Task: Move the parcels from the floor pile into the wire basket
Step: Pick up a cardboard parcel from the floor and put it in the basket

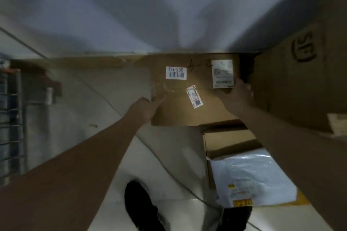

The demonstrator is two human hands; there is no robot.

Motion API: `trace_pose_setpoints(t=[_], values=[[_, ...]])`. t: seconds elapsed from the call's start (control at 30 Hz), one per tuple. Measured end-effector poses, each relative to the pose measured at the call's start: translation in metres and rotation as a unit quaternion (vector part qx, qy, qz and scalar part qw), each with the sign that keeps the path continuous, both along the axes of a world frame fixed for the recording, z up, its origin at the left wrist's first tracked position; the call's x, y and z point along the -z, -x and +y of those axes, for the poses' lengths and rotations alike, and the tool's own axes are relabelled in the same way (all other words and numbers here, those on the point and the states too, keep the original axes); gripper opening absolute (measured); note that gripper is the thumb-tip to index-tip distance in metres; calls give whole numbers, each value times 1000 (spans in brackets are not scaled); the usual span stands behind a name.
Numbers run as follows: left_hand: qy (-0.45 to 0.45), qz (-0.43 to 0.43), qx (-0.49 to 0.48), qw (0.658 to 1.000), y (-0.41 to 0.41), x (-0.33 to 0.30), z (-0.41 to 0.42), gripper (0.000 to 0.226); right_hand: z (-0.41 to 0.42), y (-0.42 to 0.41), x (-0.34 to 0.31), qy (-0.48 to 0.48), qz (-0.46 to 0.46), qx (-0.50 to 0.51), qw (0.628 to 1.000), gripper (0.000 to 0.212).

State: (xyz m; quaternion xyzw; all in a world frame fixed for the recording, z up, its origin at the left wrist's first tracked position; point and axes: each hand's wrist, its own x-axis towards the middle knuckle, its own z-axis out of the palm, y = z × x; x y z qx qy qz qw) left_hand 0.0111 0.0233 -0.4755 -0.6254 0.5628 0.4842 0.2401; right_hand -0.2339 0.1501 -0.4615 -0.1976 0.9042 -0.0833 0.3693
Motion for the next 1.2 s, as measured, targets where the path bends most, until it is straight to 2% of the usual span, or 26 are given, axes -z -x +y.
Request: trace_pose_setpoints(t=[0.1, 0.2, 0.27, 0.37, 0.5, 0.67, 0.77, 0.83, 0.93, 1.0, 1.03, 1.1, 1.2], values=[[-32, 87, -200, 975, 12, 47, 9, 119, 7, -1, 44, -22, 19, 55, 998, 118], [-54, 137, -267, 953, 8, 83, 11, 120, 13, 2, 69, -22, 1, 131, 991, 131], [-80, 170, -309, 933, 7, 85, 12, 106, 13, 6, 74, -9, -11, 169, 985, 130], [-127, 213, -345, 905, 10, 66, 9, 64, 6, 12, 62, 12, -10, 196, 980, 120], [-124, 217, -351, 902, -12, 7, -4, 49, -5, -2, 13, 71, -29, 190, 979, 109], [-73, 175, -364, 912, -64, -121, -28, 48, -7, -42, -103, 123, -79, 171, 974, 93], [-56, 149, -375, 913, -94, -229, -38, 50, -4, -65, -199, 136, -122, 144, 973, 85], [-62, 144, -375, 914, -114, -311, -39, 62, -2, -81, -278, 130, -145, 122, 973, 82], [-43, 148, -363, 919, -145, -444, -32, 79, 2, -104, -405, 133, -178, 97, 970, 94], [-31, 148, -353, 923, -165, -527, -22, 75, 10, -120, -480, 143, -196, 80, 967, 106], [-26, 154, -355, 922, -176, -565, -14, 71, 15, -128, -513, 154, -205, 69, 964, 104], [-9, 164, -355, 921, -202, -629, 4, 69, 21, -145, -577, 176, -242, 63, 952, 90], [46, 145, -334, 930, -247, -703, 42, 88, 32, -168, -654, 209, -272, 32, 939, 59]])
